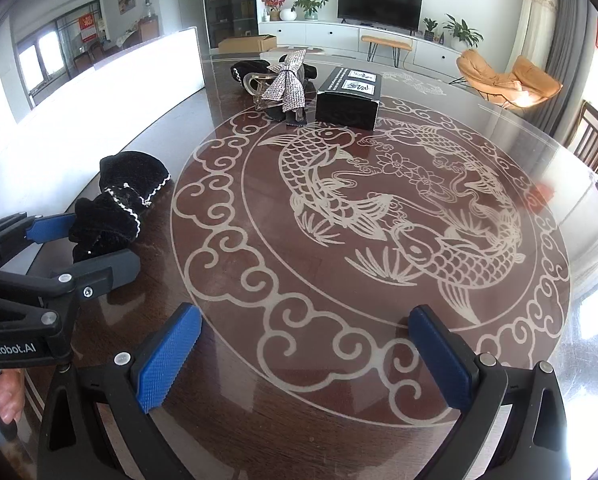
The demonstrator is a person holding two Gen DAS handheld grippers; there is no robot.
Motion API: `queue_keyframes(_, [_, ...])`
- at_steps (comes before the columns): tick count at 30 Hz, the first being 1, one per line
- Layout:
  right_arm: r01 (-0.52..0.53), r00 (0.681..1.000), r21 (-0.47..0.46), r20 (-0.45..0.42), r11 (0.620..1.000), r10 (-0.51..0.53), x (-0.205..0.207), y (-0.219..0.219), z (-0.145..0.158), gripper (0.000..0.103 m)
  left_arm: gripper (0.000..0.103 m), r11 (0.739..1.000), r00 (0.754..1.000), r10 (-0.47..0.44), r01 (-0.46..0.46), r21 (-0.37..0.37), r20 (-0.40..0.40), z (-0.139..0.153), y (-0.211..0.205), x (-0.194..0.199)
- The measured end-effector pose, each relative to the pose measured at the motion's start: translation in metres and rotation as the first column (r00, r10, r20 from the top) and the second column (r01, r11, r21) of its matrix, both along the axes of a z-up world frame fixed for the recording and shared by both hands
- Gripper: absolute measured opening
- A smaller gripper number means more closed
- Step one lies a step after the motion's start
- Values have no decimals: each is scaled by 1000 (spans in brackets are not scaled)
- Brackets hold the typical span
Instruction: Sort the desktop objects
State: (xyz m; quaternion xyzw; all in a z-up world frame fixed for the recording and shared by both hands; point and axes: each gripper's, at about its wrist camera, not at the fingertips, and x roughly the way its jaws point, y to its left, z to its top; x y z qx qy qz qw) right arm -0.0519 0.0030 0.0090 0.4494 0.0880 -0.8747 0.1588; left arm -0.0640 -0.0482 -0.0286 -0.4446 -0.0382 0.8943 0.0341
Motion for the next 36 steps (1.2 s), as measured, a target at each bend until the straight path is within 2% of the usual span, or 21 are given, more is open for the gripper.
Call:
queue_keyframes(7, [0, 1000, 0, 0, 1000, 0, 0, 0, 0, 103, 91, 999, 999, 38, -38, -24, -12, -1, 4, -3])
queue_keyframes(9, [1, 1000, 1, 0, 1000, -1, 0, 0, 0, 103, 100, 997, 998, 68, -68, -34, 4, -2, 1, -4])
queue_keyframes(11, [0, 1000, 0, 0, 1000, 0, 0, 0, 0, 103, 103, 997, 998, 69, -69, -38, 10, -2, 1, -5])
queue_keyframes(36, [0, 1000, 0, 0, 1000, 0, 0, 0, 0, 103, 103, 997, 997, 70, -70, -39, 10, -2, 1, -4])
